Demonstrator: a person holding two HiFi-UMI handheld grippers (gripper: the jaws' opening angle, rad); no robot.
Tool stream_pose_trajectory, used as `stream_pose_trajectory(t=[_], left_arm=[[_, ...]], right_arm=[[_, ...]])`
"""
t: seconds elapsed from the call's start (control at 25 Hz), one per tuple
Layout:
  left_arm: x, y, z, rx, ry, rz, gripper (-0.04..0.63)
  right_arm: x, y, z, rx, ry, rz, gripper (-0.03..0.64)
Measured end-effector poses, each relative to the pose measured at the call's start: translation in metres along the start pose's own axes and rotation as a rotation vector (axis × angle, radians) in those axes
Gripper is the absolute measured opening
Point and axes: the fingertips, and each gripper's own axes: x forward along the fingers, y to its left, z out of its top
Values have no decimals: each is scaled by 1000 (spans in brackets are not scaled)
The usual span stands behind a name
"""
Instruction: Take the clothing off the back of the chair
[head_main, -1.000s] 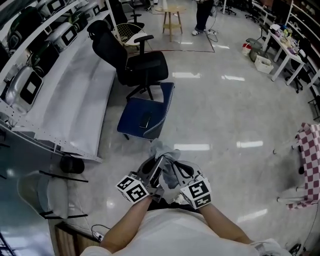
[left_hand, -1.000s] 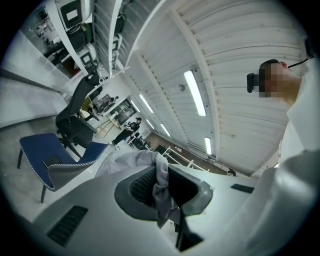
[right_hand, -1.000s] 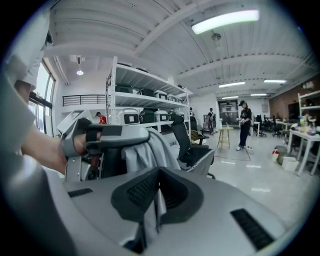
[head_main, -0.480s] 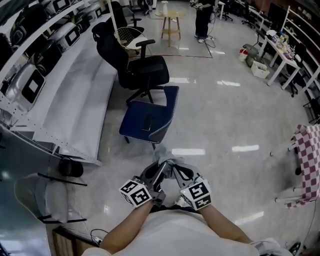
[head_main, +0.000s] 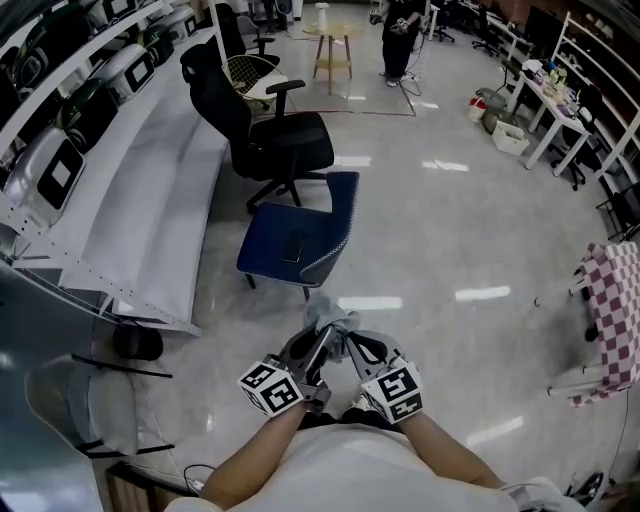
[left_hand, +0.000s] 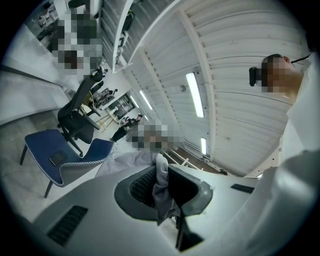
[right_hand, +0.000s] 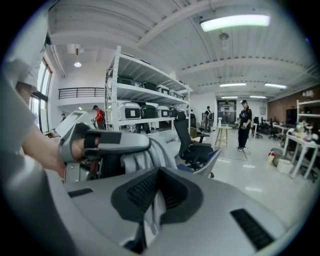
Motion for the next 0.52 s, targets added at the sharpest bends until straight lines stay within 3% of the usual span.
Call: stream_pose_trajectory(t=[0.52], left_arm=[[-14,10,4,-16,14,-17,49]], right_arm=[[-3,17,0,10,16,-41,17]])
